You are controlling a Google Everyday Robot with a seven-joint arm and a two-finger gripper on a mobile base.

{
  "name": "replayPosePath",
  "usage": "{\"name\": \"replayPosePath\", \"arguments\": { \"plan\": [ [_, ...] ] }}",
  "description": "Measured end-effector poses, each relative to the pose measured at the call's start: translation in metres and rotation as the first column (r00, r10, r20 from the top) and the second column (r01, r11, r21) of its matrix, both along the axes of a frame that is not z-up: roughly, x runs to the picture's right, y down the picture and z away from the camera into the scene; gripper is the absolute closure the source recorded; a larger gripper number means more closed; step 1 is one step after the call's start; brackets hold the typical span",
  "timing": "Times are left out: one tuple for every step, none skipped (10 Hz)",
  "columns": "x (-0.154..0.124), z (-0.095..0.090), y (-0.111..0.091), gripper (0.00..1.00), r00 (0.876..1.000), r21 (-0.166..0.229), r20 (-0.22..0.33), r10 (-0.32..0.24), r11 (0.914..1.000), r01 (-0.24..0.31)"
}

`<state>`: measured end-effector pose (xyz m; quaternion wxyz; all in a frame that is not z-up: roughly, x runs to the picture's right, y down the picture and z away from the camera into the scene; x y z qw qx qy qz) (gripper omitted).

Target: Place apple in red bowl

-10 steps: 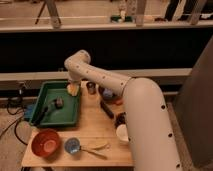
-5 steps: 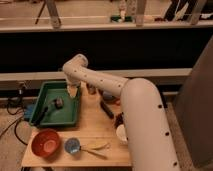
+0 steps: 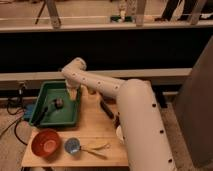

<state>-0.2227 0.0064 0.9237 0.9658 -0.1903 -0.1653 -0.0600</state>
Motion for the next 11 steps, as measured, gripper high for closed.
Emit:
{"name": "replayPosePath", "arguments": {
  "plan": [
    [-0.002,0.002,0.002,0.2,1.0,-0.001,0.001,-0.001,1.0,0.001],
    [-0.002,0.004,0.002,0.2,1.0,-0.001,0.002,-0.001,1.0,0.001],
    [-0.003,0.006,0.003,0.2,1.0,0.0,0.007,-0.006,1.0,0.006],
    [-0.006,0.007,0.003,0.2,1.0,0.0,0.012,-0.012,0.9999,0.012],
    [-0.008,0.009,0.004,0.2,1.0,0.0,0.016,-0.015,0.9999,0.015],
    [-0.01,0.012,0.004,0.2,1.0,0.002,0.019,-0.02,0.9998,0.02],
    [-0.011,0.014,0.004,0.2,1.0,0.002,0.019,-0.023,0.9997,0.023],
    [-0.011,0.016,0.004,0.2,0.999,0.002,0.019,-0.027,0.9996,0.026],
    [-0.011,0.019,0.004,0.2,0.999,-0.001,0.016,-0.03,0.9995,0.03],
    [-0.011,0.022,0.004,0.2,0.999,-0.003,0.013,-0.034,0.9994,0.034],
    [-0.009,0.025,0.004,0.2,0.999,-0.006,0.007,-0.036,0.9993,0.036]
  ]
}}
